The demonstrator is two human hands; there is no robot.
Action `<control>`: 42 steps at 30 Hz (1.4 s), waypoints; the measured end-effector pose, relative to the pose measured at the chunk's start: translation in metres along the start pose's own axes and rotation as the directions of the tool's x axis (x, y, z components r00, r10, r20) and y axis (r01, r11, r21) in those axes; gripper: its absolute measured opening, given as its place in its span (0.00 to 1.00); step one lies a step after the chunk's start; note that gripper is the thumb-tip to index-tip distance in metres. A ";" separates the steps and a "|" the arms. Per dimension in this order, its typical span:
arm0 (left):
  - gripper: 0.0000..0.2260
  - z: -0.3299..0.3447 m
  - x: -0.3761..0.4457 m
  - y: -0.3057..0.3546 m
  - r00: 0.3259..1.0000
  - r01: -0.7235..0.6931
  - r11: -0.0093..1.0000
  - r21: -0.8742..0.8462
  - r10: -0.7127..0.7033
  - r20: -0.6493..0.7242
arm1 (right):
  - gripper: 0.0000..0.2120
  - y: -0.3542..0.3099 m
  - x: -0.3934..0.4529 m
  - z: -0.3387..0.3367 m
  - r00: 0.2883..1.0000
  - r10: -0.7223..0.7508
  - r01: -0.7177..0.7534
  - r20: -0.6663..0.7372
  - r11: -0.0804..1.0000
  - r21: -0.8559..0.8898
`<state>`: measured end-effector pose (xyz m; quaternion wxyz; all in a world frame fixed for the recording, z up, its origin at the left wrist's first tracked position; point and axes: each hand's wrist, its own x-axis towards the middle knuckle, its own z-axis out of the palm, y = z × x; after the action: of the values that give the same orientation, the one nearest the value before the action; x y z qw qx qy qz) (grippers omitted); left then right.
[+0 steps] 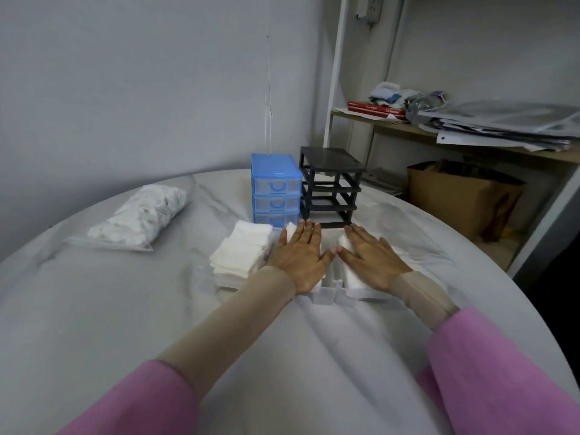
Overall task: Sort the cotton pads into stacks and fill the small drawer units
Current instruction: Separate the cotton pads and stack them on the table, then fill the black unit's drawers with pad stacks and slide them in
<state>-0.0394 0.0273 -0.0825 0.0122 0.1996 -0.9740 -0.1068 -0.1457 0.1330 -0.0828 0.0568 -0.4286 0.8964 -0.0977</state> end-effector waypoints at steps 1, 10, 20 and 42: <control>0.28 0.000 0.000 0.000 1.000 0.007 1.000 0.000 -0.007 0.016 | 0.28 0.001 -0.001 0.002 1.000 0.002 -0.002 0.003 1.000 -0.004; 0.29 0.002 0.001 -0.005 0.998 0.036 0.998 0.057 -0.039 0.041 | 0.27 0.003 0.006 -0.009 0.997 -0.037 0.039 -0.064 0.999 0.019; 0.28 -0.005 -0.013 -0.032 0.997 0.068 0.997 0.034 -0.068 0.026 | 0.32 -0.015 0.058 -0.031 0.973 -0.136 0.135 -0.189 0.991 -0.018; 0.28 -0.013 -0.023 -0.060 0.991 0.133 0.987 0.087 -0.133 -0.001 | 0.21 -0.036 0.039 -0.028 0.923 -0.202 0.165 -0.327 0.977 -0.136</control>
<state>0.0055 -0.0202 -0.0817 -0.0060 0.2640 -0.9623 -0.0653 -0.1479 0.0842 -0.0478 -0.1303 -0.4898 0.8526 -0.1273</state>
